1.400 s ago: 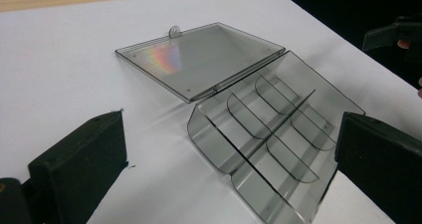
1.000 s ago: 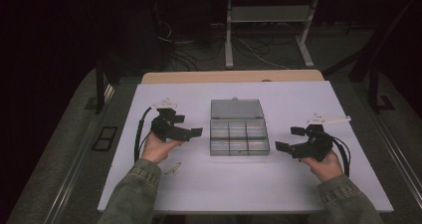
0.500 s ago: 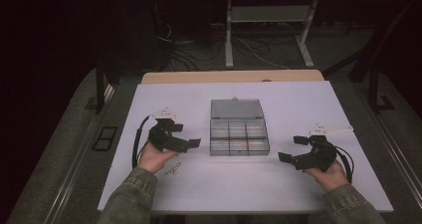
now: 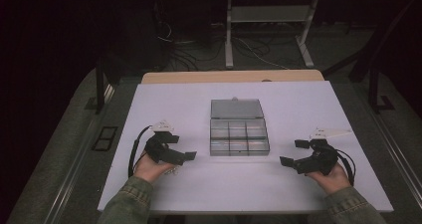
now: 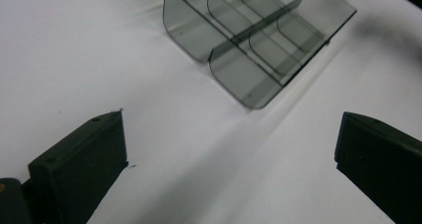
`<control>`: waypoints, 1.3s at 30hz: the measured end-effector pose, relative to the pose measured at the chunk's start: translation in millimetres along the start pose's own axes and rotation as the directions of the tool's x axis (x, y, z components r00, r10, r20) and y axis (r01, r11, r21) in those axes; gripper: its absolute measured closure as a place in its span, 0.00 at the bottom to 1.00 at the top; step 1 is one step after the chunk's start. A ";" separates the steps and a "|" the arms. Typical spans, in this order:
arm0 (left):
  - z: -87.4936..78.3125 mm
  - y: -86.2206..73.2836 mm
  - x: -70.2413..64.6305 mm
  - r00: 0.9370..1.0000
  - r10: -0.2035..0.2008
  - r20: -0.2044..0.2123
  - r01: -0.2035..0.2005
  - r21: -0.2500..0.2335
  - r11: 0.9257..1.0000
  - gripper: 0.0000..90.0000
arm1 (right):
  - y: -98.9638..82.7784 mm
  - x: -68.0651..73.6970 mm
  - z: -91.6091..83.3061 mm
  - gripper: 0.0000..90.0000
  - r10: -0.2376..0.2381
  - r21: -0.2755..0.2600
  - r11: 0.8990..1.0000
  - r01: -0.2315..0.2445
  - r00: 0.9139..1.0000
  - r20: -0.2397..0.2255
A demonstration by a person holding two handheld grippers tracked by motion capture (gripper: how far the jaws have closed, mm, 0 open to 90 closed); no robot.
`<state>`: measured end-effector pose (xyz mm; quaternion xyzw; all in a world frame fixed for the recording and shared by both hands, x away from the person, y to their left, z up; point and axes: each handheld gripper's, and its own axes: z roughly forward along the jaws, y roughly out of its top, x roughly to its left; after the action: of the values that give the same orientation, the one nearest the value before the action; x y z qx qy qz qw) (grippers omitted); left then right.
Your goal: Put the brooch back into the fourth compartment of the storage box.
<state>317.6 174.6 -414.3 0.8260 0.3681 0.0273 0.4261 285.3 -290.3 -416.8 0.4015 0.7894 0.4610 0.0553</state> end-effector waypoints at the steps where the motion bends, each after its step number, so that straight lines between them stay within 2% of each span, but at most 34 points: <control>1: -0.2 -2.0 -0.2 1.000 0.002 -0.002 -0.002 0.008 1.000 0.00 | 0.1 0.3 0.2 0.01 -0.002 0.001 1.000 0.002 1.000 -0.001; 6: -2.5 -11.7 -0.6 1.000 -0.010 0.000 0.010 0.032 0.999 0.00 | -0.3 0.8 1.5 0.01 -0.007 0.011 1.000 0.007 1.000 -0.003; 10: -6.7 -18.5 0.1 1.000 0.001 0.002 -0.001 0.055 0.998 0.00 | -0.3 0.9 1.8 0.01 -0.008 0.012 1.000 0.008 1.000 -0.003; 15: -10.3 -28.6 1.9 1.000 -0.012 -0.003 0.012 0.062 0.998 0.05 | -0.5 1.4 3.0 0.01 -0.011 0.019 1.000 0.011 1.000 -0.003; 19: -10.6 -35.9 4.2 1.000 -0.018 -0.008 0.019 0.069 0.997 0.13 | -0.5 1.9 3.8 0.01 -0.013 0.026 1.000 0.013 1.000 -0.005; 23: -11.8 -38.7 2.2 1.000 0.014 -0.021 -0.012 0.081 0.997 0.22 | -0.6 2.1 3.9 0.01 -0.013 0.027 1.000 0.014 1.000 -0.005; 27: -14.0 -41.1 1.5 0.999 0.024 -0.037 -0.021 0.074 0.997 0.33 | -0.7 2.1 3.9 0.01 -0.012 0.028 1.000 0.013 1.000 -0.005; 30: -15.7 -42.7 2.7 0.998 0.032 -0.049 -0.028 0.087 0.996 0.36 | -0.7 2.4 4.0 0.01 -0.013 0.029 0.999 0.013 1.000 -0.004; 36: -16.6 -45.6 2.3 0.996 0.032 -0.080 -0.027 0.061 0.998 0.50 | -0.5 3.0 4.2 0.01 -0.013 0.028 1.000 0.013 1.000 -0.001; 39: -15.3 -46.6 1.6 0.995 0.038 -0.093 -0.032 0.066 0.997 0.54 | -0.4 3.0 4.0 0.01 -0.015 0.026 1.000 0.015 1.000 -0.003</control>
<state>286.0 203.1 -438.7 0.8433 0.3739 0.0618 0.3810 285.0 -285.6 -418.5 0.3957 0.7983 0.4509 0.0526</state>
